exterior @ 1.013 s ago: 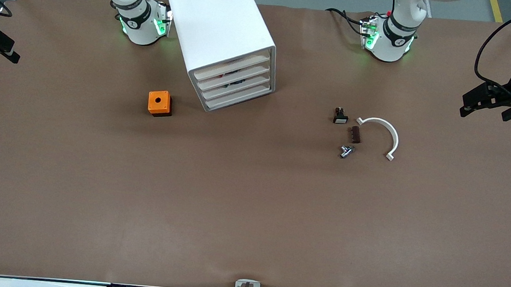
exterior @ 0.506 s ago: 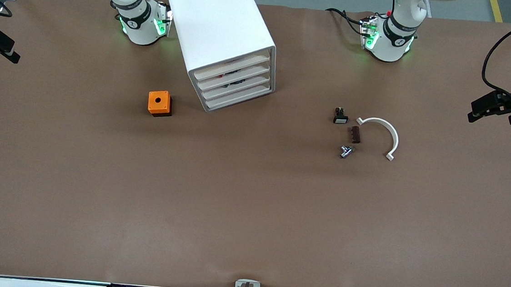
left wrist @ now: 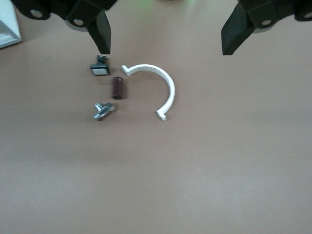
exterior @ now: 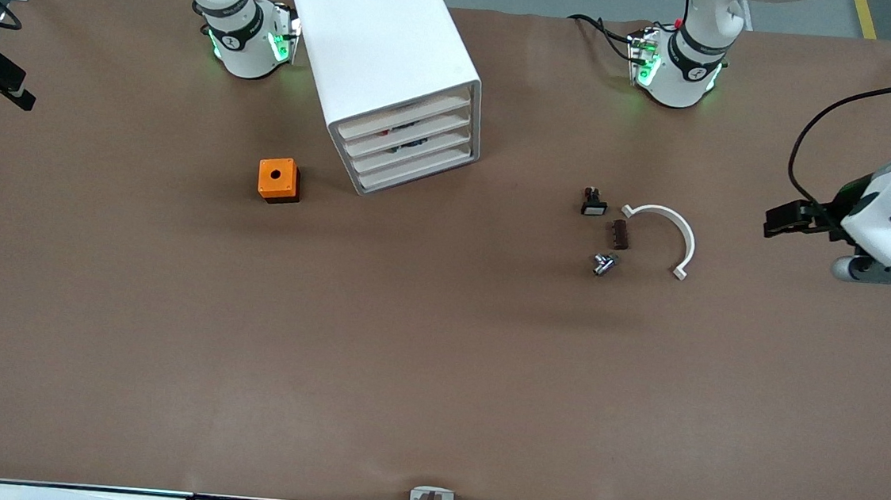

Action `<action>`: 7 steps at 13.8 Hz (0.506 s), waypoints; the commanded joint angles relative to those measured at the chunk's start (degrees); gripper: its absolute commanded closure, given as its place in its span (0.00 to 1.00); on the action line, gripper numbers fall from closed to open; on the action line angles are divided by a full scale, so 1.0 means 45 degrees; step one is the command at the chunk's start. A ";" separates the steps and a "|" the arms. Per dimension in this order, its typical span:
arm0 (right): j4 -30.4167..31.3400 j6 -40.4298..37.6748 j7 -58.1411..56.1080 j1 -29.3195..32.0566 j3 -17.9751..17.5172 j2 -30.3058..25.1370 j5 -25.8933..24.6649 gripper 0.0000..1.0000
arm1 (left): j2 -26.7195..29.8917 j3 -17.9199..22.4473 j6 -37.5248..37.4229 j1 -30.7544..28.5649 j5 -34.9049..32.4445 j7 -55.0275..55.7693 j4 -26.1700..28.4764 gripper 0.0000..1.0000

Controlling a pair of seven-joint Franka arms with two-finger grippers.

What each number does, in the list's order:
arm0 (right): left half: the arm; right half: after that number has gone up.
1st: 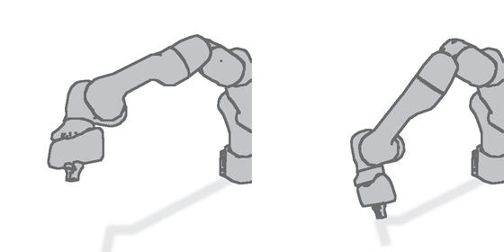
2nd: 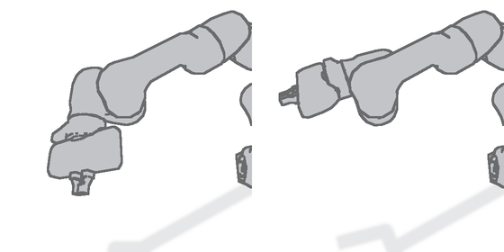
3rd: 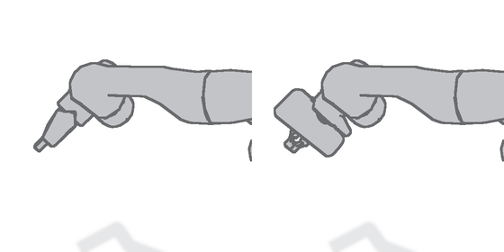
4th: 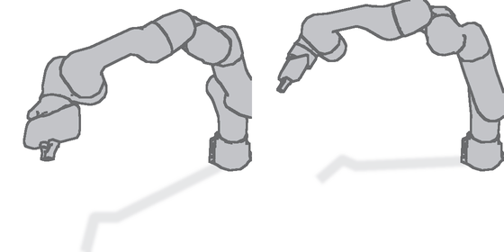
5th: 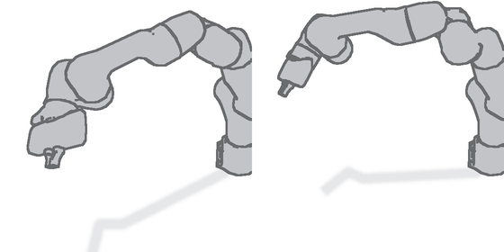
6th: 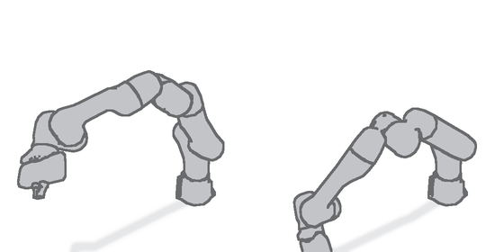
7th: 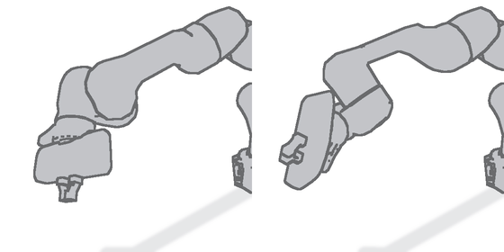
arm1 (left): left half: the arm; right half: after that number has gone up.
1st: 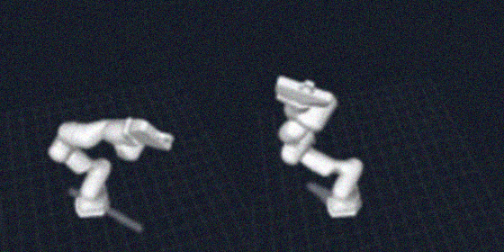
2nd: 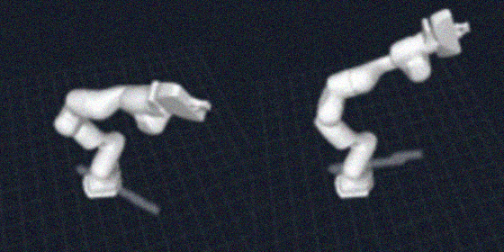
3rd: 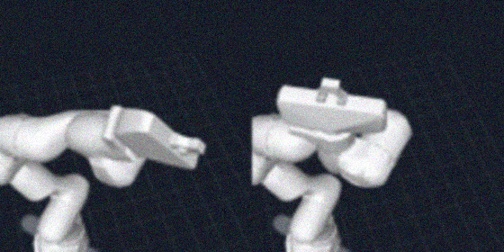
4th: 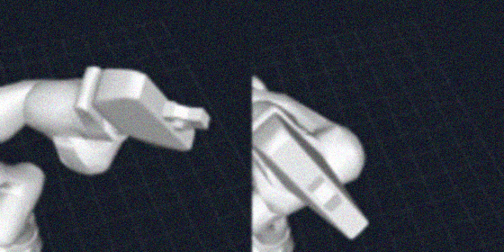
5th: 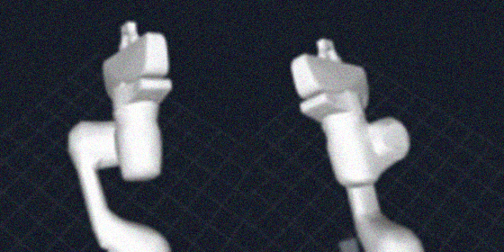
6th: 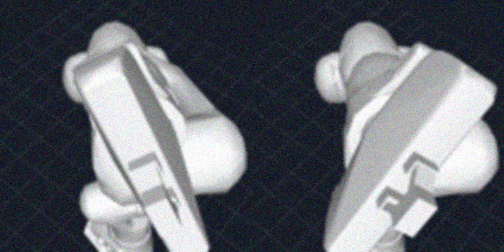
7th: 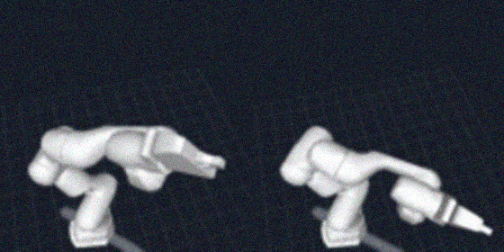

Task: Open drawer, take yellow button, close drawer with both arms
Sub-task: 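Reach the left gripper to the handle of the cabinet's top drawer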

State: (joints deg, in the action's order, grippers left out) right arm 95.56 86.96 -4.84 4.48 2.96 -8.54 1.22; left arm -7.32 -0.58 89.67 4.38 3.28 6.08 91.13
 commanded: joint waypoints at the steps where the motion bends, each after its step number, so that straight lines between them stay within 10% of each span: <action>1: 0.0248 0.0050 -0.0136 0.0020 -0.0053 -0.0271 0.0002 0.00 | -0.0461 -0.0182 -0.0587 0.0294 0.1628 0.1510 -0.0408 0.00; 7: 0.0248 0.0030 -0.0136 0.0019 -0.0053 -0.0271 0.0021 0.00 | -0.3036 -0.0457 -0.1957 0.2637 0.4345 0.9516 -0.2730 0.00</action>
State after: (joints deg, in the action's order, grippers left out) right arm 95.61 86.95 -4.84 4.47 2.85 -8.53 1.22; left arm -15.53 -2.91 83.05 14.38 19.35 40.69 84.25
